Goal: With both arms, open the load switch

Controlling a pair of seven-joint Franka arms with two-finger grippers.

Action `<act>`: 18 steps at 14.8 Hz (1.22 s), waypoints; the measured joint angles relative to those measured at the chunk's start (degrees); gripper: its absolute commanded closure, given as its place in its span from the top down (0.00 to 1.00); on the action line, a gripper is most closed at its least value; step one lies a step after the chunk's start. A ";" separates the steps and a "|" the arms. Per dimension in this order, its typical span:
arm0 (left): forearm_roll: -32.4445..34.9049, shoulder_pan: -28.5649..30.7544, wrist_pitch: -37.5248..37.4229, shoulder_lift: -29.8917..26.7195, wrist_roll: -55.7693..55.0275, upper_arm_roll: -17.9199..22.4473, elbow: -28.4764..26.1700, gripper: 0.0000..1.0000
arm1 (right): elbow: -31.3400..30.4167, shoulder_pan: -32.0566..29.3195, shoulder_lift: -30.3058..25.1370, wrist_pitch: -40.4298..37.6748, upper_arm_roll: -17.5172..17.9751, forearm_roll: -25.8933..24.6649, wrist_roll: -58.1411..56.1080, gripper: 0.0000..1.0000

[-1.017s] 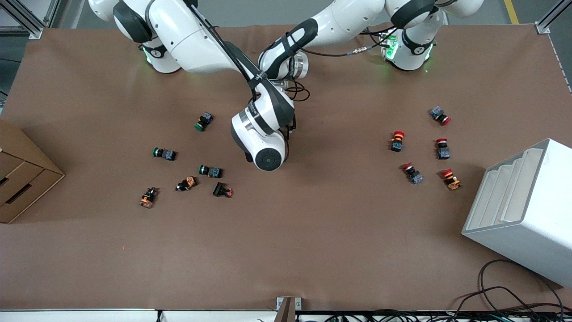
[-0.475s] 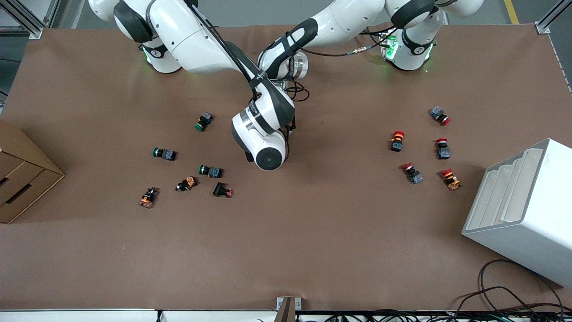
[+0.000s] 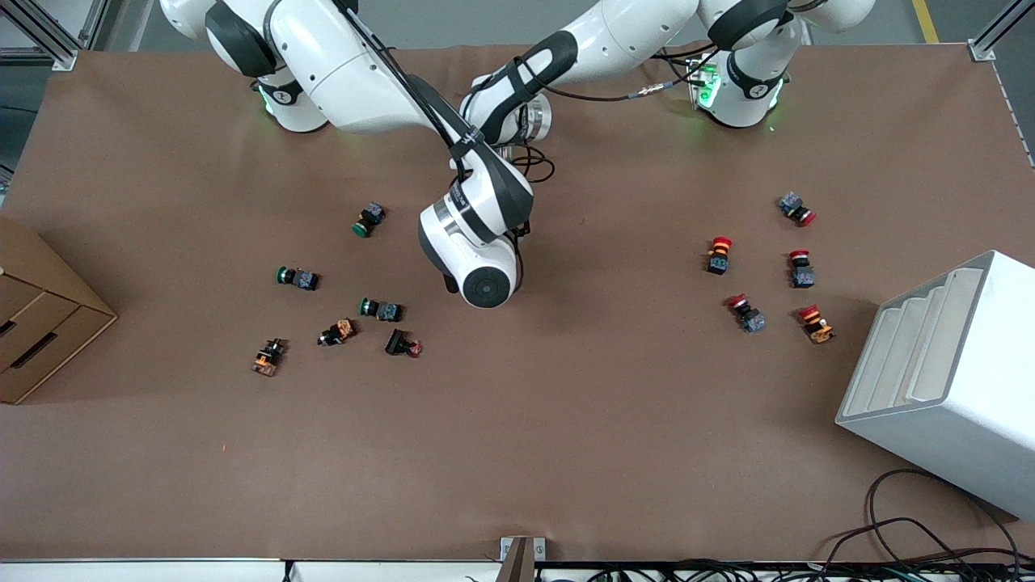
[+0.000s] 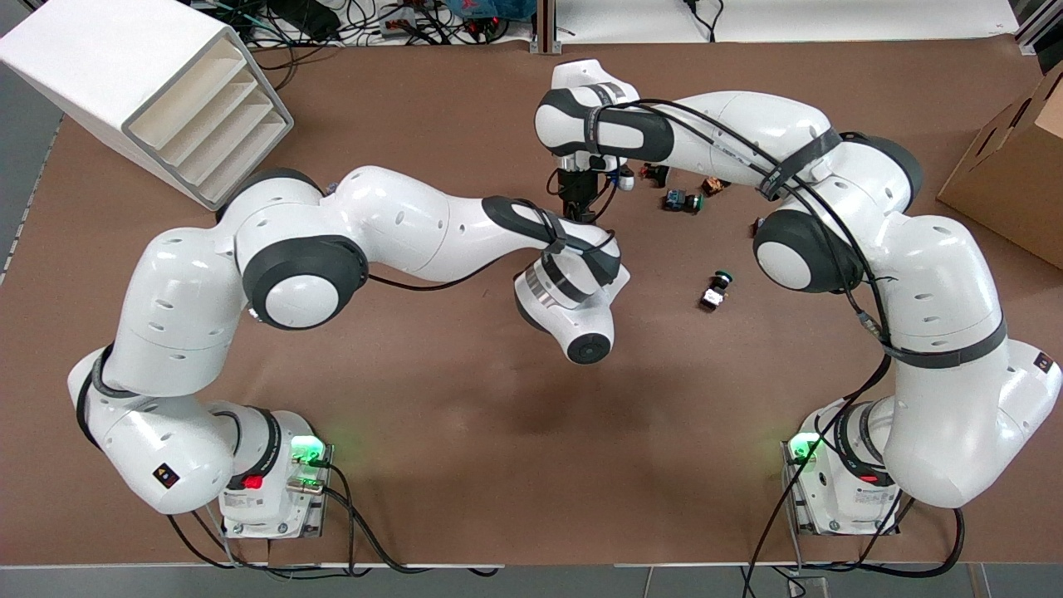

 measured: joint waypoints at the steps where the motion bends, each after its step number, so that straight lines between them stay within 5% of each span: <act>1: 0.00 0.00 0.00 0.00 0.00 0.00 0.00 1.00 | 0.07 -0.01 -0.02 0.00 -0.02 0.00 0.00 1.00; 11: -0.01 -0.01 0.00 0.03 0.04 0.01 -0.26 1.00 | 2.90 -1.01 -0.64 1.83 -1.80 -0.06 -5.40 1.00; 18: -0.01 0.00 0.00 0.03 0.04 0.06 -0.27 1.00 | 3.96 -5.62 -4.62 1.86 -6.72 -10.41 -35.08 1.00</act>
